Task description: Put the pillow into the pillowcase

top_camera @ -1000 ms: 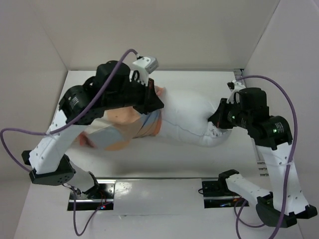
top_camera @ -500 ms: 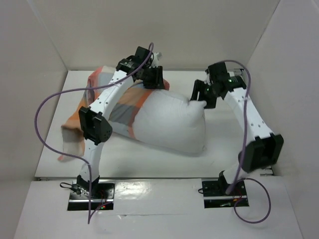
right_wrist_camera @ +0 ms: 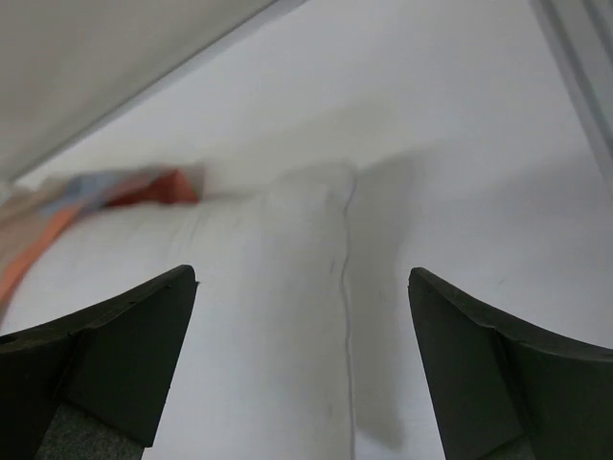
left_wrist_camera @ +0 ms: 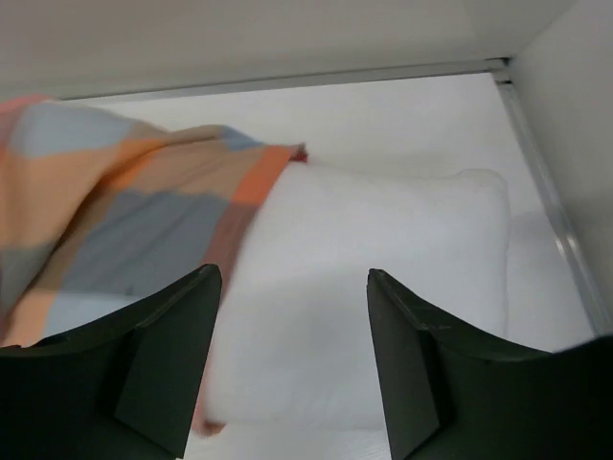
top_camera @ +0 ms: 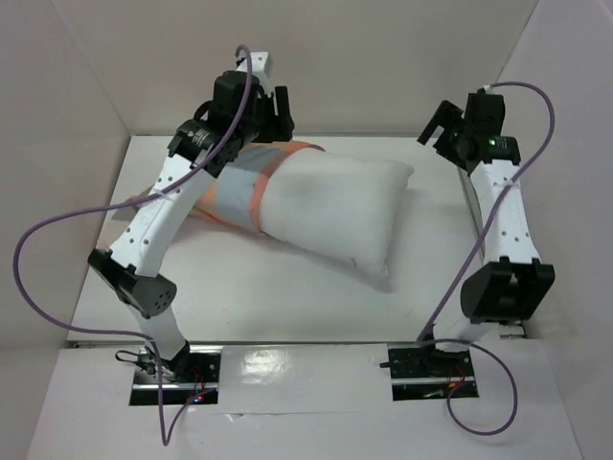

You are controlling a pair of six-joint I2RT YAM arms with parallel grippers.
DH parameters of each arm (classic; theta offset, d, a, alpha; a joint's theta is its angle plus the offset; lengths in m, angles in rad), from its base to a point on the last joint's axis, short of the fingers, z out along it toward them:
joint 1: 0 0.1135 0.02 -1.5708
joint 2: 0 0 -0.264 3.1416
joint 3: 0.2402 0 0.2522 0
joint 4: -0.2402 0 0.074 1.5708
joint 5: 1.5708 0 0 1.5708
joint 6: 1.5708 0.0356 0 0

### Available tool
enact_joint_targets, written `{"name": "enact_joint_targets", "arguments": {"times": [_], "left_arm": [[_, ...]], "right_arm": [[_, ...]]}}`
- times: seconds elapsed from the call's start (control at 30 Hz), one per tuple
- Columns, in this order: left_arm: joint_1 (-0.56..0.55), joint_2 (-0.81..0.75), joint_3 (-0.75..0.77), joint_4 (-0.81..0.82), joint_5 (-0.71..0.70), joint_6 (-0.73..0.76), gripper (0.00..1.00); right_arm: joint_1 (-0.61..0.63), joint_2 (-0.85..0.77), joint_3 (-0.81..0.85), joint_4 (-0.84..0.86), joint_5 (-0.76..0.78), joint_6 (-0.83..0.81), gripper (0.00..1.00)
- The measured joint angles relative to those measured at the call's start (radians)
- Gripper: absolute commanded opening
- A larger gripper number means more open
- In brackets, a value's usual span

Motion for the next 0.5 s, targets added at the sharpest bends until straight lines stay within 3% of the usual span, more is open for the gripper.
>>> {"name": "enact_joint_targets", "arguments": {"times": [0.2, 0.33, 0.5], "left_arm": [[0.002, -0.023, -0.15, -0.006, -0.138, 0.032, 0.88], [-0.002, 0.042, -0.227, -0.031, -0.191, 0.045, 0.88], [-0.006, 0.078, -0.297, -0.054, -0.267, 0.048, 0.85]], "right_arm": [[0.029, -0.198, -0.315, 0.056, -0.152, -0.054, 0.99], [0.068, -0.2, -0.479, 0.059, -0.213, -0.077, 0.99], [0.088, -0.202, -0.568, 0.061, -0.287, -0.101, 0.99]]}}
